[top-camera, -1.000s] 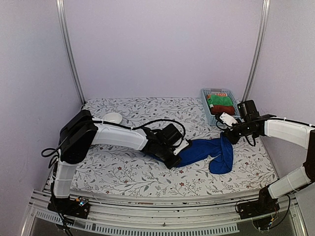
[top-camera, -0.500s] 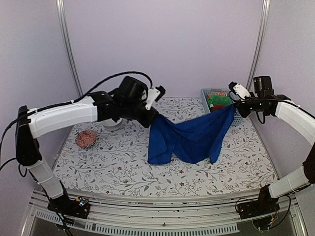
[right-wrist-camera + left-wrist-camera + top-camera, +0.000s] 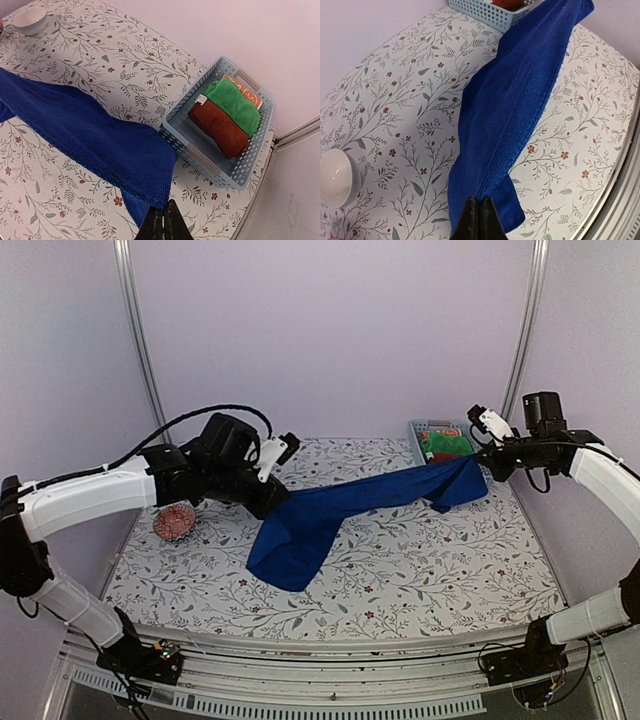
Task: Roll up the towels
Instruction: Flatten out the towel at the center of the board, then smooth out the towel at the center of the board.
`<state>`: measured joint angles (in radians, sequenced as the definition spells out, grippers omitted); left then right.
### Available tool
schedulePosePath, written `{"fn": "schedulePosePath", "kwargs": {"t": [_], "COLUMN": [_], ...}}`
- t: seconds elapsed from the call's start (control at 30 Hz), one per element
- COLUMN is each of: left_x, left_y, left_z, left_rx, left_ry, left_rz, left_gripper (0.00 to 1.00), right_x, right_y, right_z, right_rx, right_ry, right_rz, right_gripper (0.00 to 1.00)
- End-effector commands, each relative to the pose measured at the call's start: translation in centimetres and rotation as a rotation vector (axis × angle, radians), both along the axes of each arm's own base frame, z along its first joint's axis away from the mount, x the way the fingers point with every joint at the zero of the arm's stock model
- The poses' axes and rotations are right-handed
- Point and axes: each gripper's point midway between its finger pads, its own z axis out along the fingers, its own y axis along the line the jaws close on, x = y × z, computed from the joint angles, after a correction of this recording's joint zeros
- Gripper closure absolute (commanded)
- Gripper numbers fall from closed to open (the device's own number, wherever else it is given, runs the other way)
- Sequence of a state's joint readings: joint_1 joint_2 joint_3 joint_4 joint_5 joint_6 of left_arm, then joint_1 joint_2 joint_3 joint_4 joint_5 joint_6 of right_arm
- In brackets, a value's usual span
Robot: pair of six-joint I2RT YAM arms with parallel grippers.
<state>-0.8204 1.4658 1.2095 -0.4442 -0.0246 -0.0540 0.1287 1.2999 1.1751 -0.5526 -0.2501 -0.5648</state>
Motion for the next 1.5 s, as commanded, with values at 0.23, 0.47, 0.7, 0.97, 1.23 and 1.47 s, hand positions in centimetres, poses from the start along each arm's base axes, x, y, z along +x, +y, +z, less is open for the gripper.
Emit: {"fn": "schedulePosePath", "kwargs": {"t": [0.23, 0.47, 0.7, 0.97, 1.23, 1.47], "left_x": [-14.2, -13.8, -0.1, 14.4, 7.9, -1.0], "left_y": [1.2, 1.7, 1.2, 2.8, 3.9, 4.4], "left_z": [19.9, 16.7, 4.2, -2.3, -1.9, -5.3], "left_rx": [-0.404, -0.382, -0.27, -0.068, -0.111, -0.152], "left_ry": [-0.281, -0.294, 0.023, 0.14, 0.185, 0.401], "left_rz": [-0.3, -0.275, -0.054, 0.277, 0.269, 0.176], "left_gripper": [1.0, 1.0, 1.0, 0.56, 0.53, 0.73], "right_x": [-16.9, -15.9, -5.7, 9.4, 2.0, -8.5], "right_y": [2.6, 2.0, 0.4, -3.3, -1.2, 0.5], "right_z": [12.4, 7.2, -2.0, -8.1, -5.3, -9.3], "right_rx": [0.063, 0.006, -0.066, -0.151, -0.029, -0.035], "right_ry": [-0.263, -0.157, 0.035, 0.21, 0.219, 0.355], "right_rz": [0.348, 0.362, 0.214, -0.136, -0.025, 0.224], "right_gripper": [0.98, 0.98, 0.98, 0.66, 0.57, 0.58]}}
